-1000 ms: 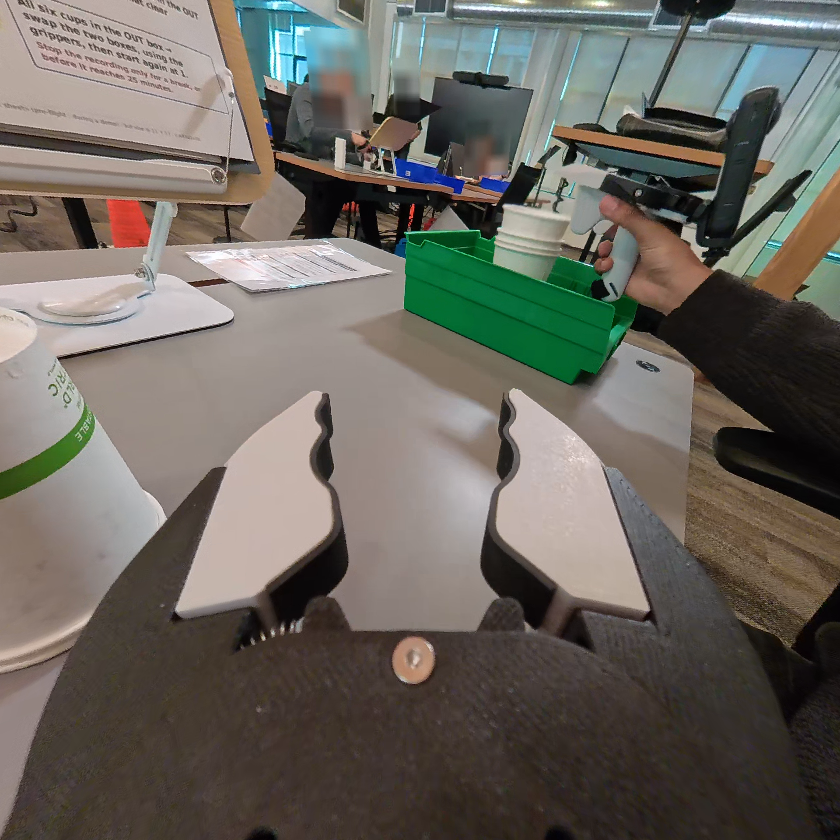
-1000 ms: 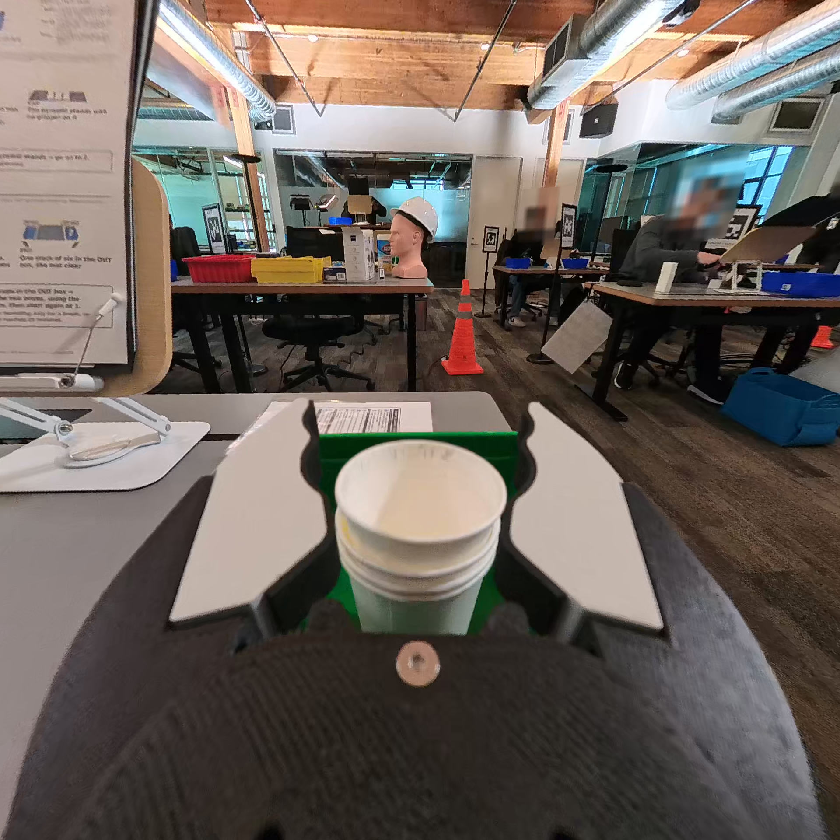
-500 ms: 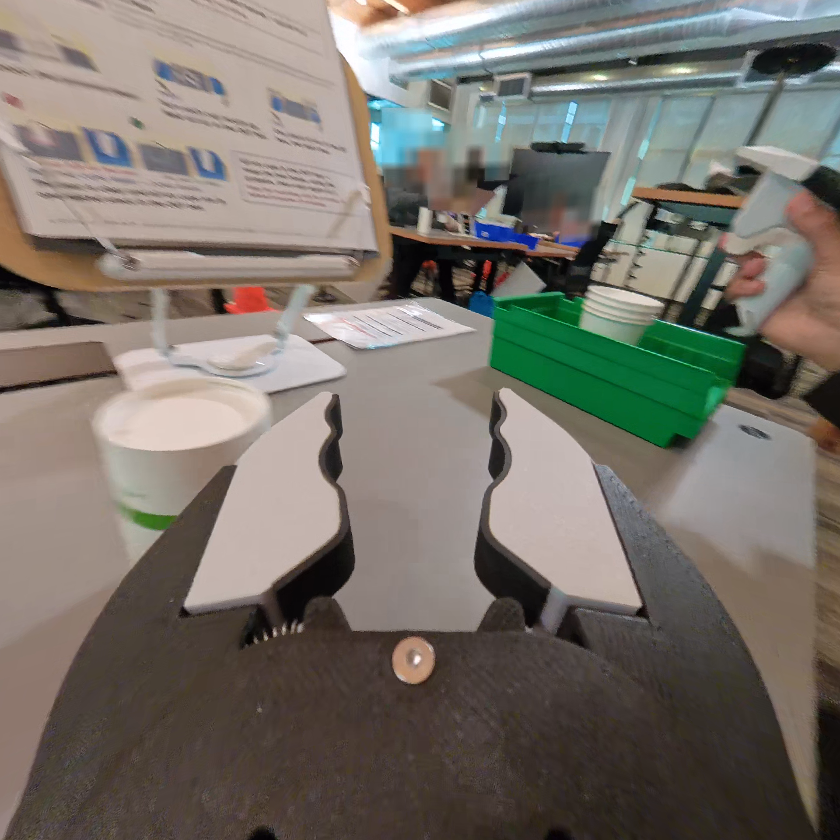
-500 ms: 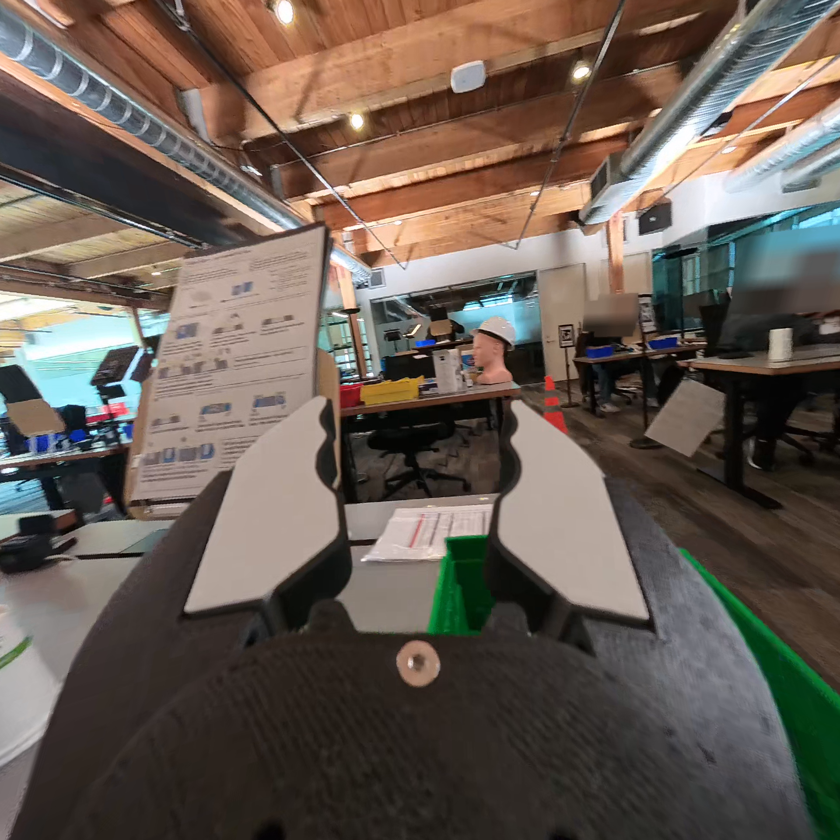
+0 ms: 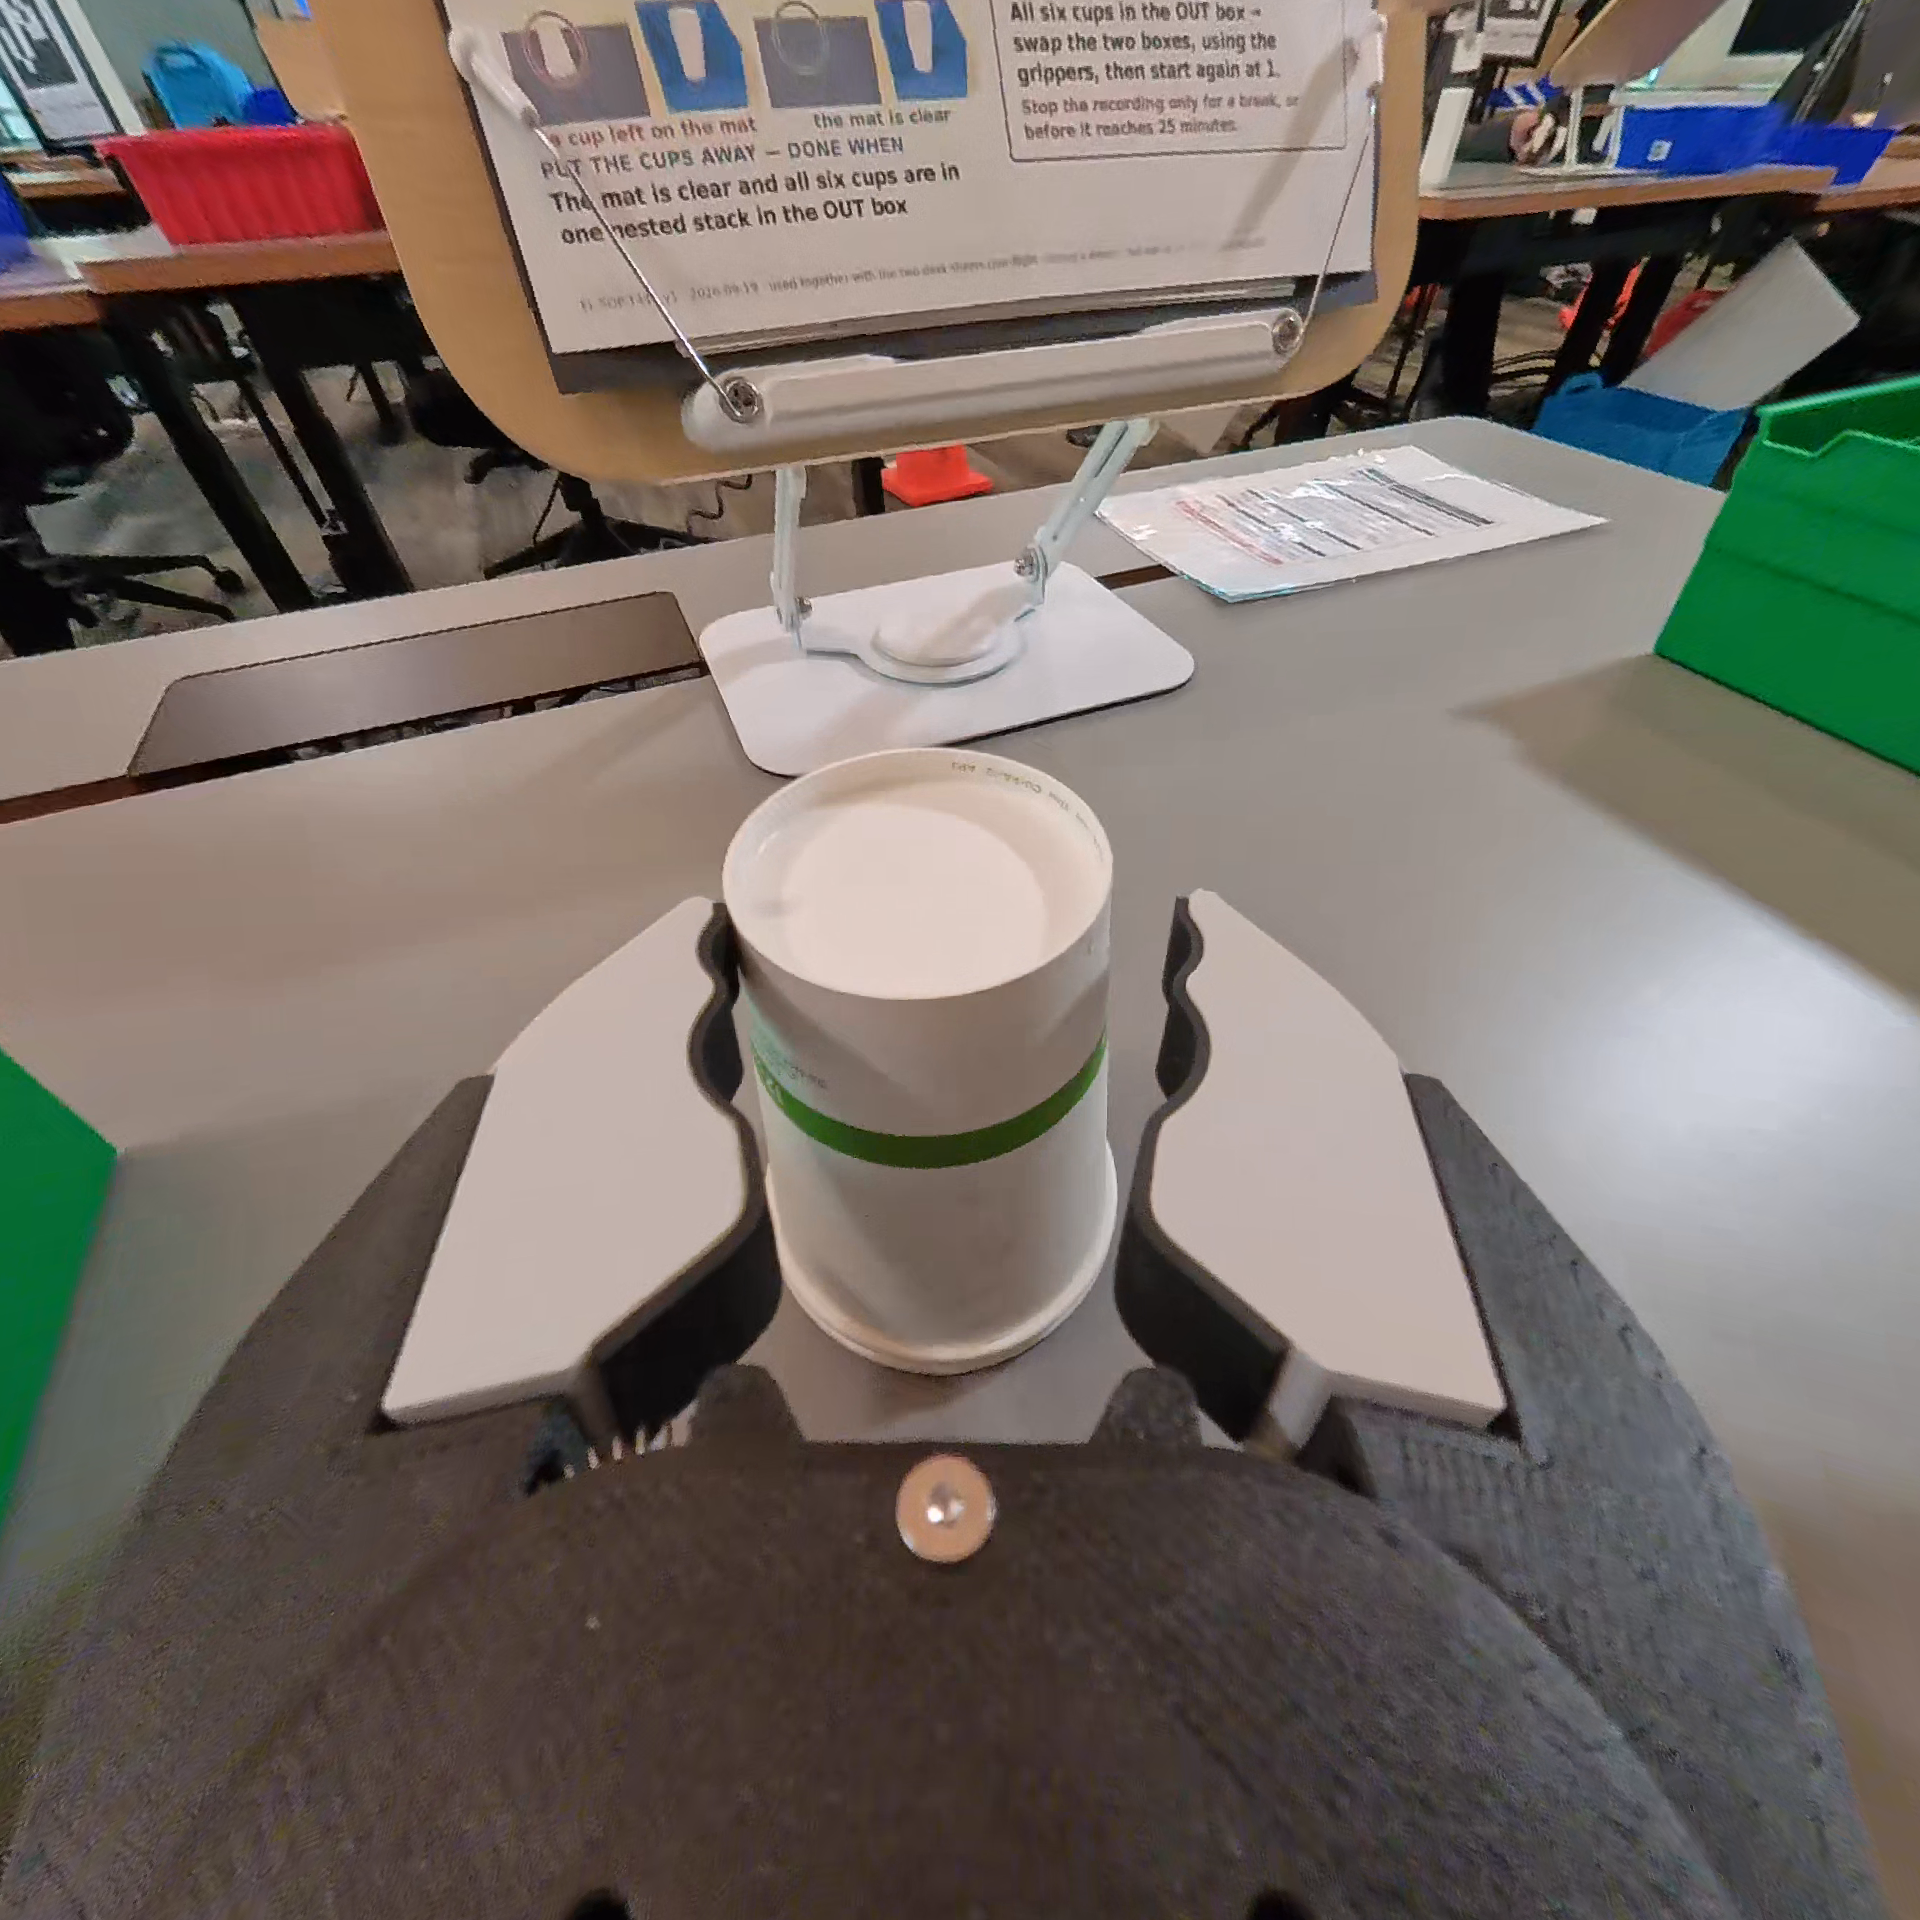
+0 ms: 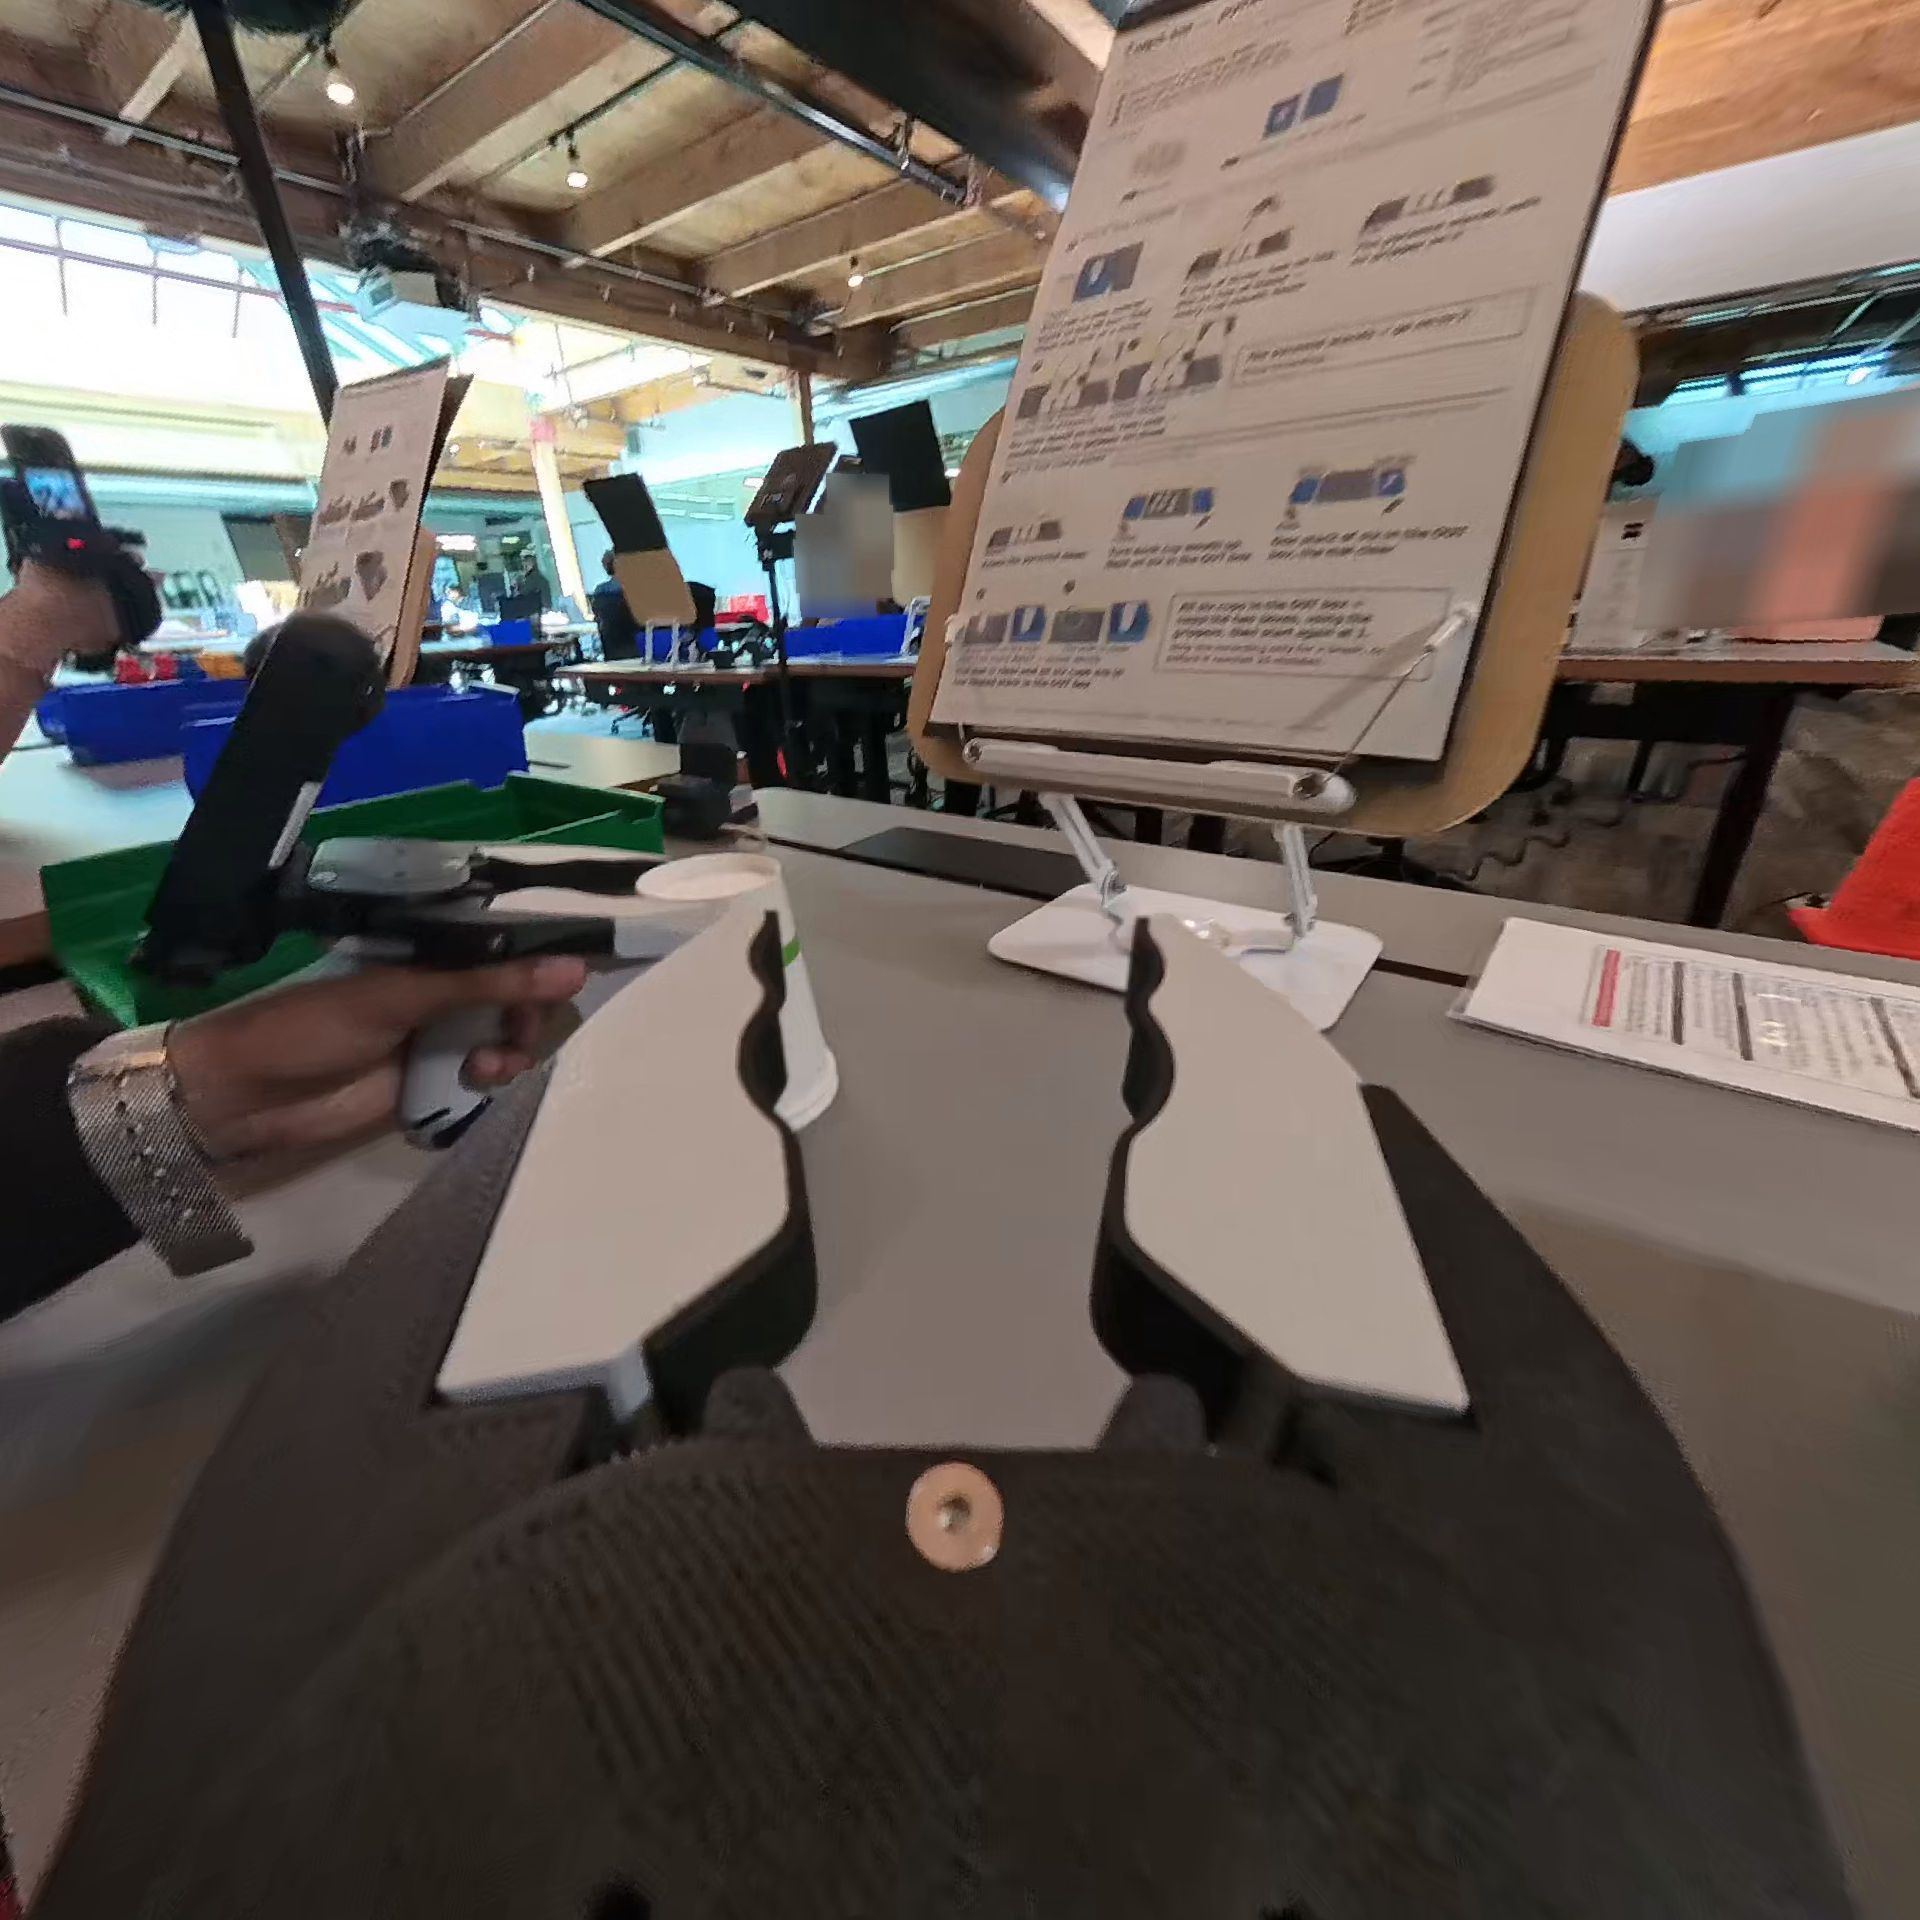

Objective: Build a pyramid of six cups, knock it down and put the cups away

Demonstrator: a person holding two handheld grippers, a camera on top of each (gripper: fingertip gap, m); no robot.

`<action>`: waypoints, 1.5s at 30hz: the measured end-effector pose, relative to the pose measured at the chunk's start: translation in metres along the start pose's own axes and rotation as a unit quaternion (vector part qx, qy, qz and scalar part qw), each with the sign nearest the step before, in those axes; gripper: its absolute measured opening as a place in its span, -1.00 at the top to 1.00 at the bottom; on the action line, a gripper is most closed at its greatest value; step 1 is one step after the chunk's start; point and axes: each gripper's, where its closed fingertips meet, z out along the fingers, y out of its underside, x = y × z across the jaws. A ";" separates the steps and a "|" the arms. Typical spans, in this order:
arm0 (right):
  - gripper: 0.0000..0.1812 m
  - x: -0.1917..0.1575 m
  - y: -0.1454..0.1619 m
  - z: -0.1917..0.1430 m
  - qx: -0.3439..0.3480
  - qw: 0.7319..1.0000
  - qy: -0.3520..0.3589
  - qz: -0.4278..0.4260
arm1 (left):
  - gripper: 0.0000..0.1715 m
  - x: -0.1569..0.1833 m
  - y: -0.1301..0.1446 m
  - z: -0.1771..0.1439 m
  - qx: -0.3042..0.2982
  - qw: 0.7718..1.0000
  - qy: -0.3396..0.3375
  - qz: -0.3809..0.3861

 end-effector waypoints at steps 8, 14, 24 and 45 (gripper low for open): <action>0.34 0.016 0.008 -0.007 -0.006 0.999 0.008 0.030 | 0.17 -0.003 -0.015 -0.002 0.031 1.000 0.000 0.000; 0.34 0.025 0.016 -0.006 -0.020 0.998 0.009 0.053 | 0.18 0.007 -0.020 -0.009 0.022 0.999 0.034 -0.012; 0.33 0.016 0.023 0.000 -0.036 0.998 -0.007 0.044 | 0.19 -0.005 -0.083 -0.050 0.195 0.977 0.027 -0.086; 0.57 -0.071 0.005 0.009 0.016 0.930 -0.161 0.330 | 0.19 0.110 -0.112 -0.090 0.238 0.913 0.241 -0.229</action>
